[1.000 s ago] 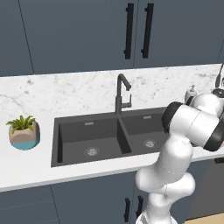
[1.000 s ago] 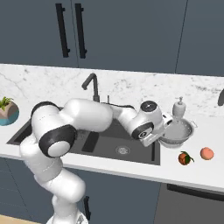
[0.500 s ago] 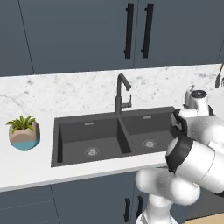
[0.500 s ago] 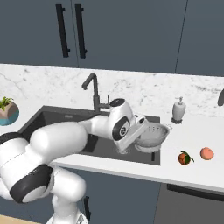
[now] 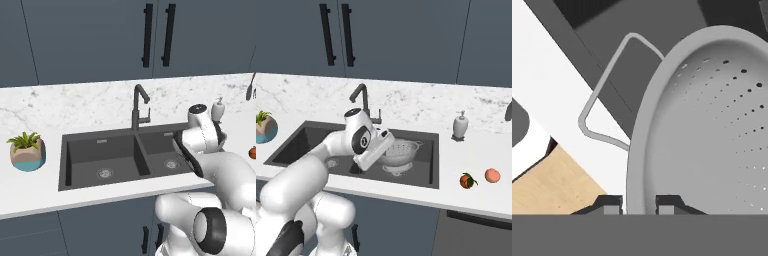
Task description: Put the colander in the sink, put the orange, peach in the colander, and turn on the sink faucet and pour water over the colander.
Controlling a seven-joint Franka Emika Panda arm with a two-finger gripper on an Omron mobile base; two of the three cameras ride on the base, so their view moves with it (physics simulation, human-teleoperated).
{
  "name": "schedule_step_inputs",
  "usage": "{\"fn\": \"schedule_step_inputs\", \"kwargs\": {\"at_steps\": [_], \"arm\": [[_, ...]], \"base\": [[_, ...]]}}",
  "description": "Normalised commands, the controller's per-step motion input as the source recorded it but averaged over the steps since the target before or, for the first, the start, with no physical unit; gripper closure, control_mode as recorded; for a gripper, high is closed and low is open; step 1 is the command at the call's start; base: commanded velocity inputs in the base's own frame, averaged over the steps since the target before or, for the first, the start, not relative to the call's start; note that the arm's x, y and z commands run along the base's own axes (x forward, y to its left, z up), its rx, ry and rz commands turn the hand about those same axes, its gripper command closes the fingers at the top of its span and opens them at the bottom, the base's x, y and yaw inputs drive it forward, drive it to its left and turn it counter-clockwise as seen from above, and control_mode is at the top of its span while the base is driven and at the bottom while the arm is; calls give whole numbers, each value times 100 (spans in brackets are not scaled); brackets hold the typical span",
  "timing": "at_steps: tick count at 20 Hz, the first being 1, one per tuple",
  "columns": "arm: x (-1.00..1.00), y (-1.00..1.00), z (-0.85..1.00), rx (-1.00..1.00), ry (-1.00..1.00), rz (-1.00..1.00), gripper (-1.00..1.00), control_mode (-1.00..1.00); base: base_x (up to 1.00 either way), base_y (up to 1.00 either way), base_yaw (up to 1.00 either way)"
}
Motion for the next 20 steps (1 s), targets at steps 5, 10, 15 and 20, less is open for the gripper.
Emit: {"fn": "schedule_step_inputs", "kwargs": {"at_steps": [5, 10, 15, 20], "arm": [[-2, 100, 0, -3, 0, 8, 100, -100], [10, 98, 0, 0, 1, 8, 100, -100], [24, 95, 0, 0, 1, 11, 100, -100], [37, 98, -3, 0, 0, 15, 100, -100]], "base": [[0, 0, 0], [0, 0, 0], [0, 0, 0], [0, 0, 0]]}}
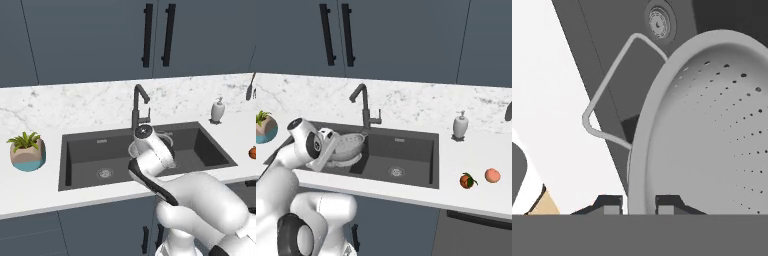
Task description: Put the colander in the sink, put the orange, peach in the colander, and turn on the sink faucet and pour water over the colander.
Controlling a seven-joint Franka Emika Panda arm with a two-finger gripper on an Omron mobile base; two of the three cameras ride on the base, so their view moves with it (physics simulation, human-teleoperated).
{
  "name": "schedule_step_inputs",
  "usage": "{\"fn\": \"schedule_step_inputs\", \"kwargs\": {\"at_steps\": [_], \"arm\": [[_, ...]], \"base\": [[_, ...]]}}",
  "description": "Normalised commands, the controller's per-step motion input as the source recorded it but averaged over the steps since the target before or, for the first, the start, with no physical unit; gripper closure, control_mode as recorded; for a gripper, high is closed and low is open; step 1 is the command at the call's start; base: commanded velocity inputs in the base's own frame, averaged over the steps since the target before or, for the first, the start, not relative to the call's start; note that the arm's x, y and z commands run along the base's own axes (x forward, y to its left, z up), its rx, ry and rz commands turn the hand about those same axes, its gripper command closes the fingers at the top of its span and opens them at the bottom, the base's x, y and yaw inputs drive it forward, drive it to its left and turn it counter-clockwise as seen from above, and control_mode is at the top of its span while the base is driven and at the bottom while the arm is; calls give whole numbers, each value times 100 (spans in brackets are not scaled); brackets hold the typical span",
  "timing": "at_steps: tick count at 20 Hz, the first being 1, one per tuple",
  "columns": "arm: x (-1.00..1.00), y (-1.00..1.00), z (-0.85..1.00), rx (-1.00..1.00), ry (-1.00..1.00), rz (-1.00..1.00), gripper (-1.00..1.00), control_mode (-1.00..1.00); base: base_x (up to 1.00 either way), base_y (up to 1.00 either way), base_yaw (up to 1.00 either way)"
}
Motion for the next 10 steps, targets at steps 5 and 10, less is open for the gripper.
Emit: {"fn": "schedule_step_inputs", "kwargs": {"at_steps": [5, 10], "arm": [[60, 72, -7, 12, 0, 20, 100, -100], [74, 60, -12, 21, 4, 16, 100, -100]], "base": [[0, 0, 0], [0, 0, 0]]}}
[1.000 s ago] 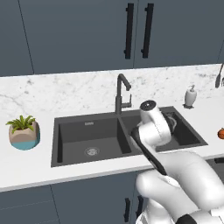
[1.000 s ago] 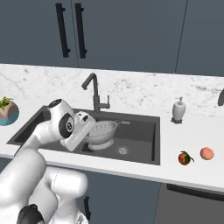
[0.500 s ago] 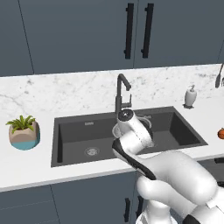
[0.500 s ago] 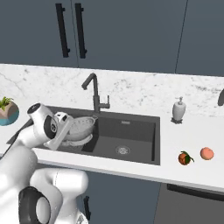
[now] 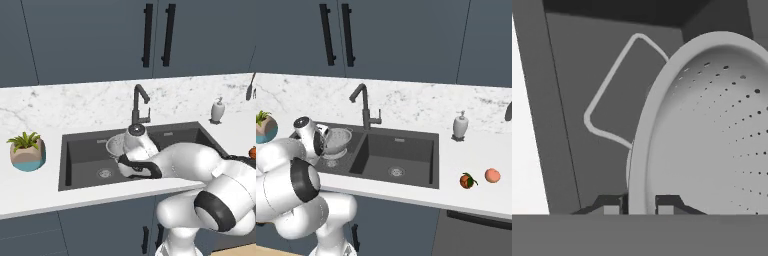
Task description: Put the colander in the sink, put the orange, peach in the colander, and turn on the sink faucet and pour water over the colander.
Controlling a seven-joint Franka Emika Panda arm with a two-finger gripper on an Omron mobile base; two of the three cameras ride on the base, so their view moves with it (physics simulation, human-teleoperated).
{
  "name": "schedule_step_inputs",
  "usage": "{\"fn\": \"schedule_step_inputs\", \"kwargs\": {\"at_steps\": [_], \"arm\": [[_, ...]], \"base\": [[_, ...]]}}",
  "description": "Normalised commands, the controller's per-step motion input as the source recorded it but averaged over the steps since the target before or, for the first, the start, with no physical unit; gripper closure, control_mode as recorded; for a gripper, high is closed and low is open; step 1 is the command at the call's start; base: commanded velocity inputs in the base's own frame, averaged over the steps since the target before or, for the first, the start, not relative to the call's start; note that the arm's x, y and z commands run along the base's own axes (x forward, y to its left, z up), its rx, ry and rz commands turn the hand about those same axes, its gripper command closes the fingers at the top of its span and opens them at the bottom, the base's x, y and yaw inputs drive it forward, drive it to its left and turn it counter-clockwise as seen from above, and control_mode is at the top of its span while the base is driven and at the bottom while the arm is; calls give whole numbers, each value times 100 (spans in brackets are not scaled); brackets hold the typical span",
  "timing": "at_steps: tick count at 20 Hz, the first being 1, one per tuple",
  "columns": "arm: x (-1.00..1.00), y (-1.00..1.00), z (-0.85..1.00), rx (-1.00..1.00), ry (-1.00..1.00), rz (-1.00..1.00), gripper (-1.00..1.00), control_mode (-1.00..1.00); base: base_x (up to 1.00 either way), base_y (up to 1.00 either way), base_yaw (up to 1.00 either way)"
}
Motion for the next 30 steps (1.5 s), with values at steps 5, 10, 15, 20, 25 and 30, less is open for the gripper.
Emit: {"fn": "schedule_step_inputs", "kwargs": {"at_steps": [5, 10, 15, 20, 25, 30], "arm": [[55, 30, -29, 24, 25, 2, 100, -100], [47, 43, -30, 6, 13, 0, 100, -100], [35, 40, -30, -2, 0, 0, 100, -100], [14, 19, -44, -11, 0, -8, 100, -100], [25, 1, -34, -12, 0, -13, 100, -100], [34, 5, -19, -11, 7, -12, 100, -100]], "base": [[0, 0, 0], [0, 0, 0], [0, 0, 0], [0, 0, 0], [0, 0, 0], [0, 0, 0]]}}
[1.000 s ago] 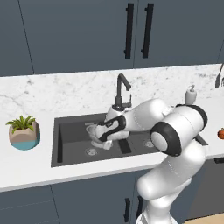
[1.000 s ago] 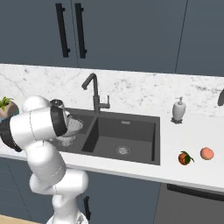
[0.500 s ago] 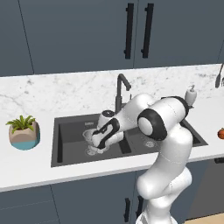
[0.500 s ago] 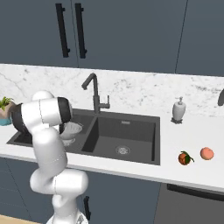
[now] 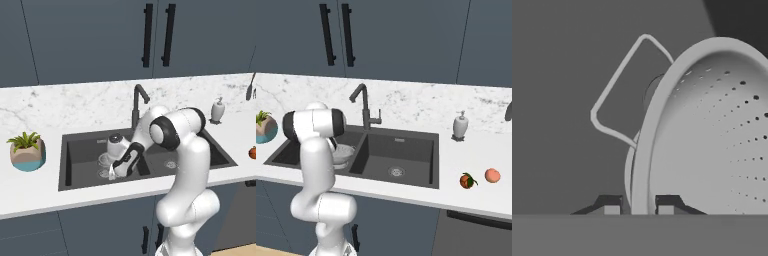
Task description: Put the colander in the sink, put the orange, peach in the colander, and turn on the sink faucet and pour water over the colander.
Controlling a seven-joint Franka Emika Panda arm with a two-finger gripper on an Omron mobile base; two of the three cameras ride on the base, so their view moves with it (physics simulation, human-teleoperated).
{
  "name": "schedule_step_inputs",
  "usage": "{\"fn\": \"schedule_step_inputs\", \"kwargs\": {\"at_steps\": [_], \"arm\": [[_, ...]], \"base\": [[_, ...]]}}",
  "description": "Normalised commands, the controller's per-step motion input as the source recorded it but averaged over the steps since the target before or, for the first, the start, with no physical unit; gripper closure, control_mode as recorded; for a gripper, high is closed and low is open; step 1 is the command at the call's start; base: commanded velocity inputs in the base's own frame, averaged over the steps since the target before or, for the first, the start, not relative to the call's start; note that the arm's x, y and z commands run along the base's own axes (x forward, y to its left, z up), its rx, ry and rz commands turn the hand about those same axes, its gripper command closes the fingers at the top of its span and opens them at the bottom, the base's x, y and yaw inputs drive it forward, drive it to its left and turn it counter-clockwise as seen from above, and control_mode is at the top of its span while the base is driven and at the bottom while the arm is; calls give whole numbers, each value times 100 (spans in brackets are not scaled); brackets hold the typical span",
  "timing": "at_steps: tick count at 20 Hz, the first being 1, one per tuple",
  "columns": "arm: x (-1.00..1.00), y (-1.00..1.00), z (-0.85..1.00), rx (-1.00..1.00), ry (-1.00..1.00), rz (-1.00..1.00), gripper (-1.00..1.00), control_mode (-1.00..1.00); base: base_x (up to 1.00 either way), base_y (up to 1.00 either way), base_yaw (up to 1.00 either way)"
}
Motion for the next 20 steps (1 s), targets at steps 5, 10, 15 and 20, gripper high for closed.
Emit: {"fn": "schedule_step_inputs", "kwargs": {"at_steps": [5, 10, 15, 20], "arm": [[34, 10, -20, -7, 14, -10, 100, -100], [41, 11, -14, -3, 16, -9, 100, -100], [37, 2, -7, -1, 14, -10, 100, -100], [10, 0, 0, -1, 8, -8, -100, -100]], "base": [[0, 0, 0], [0, 0, 0], [0, 0, 0], [0, 0, 0]]}}
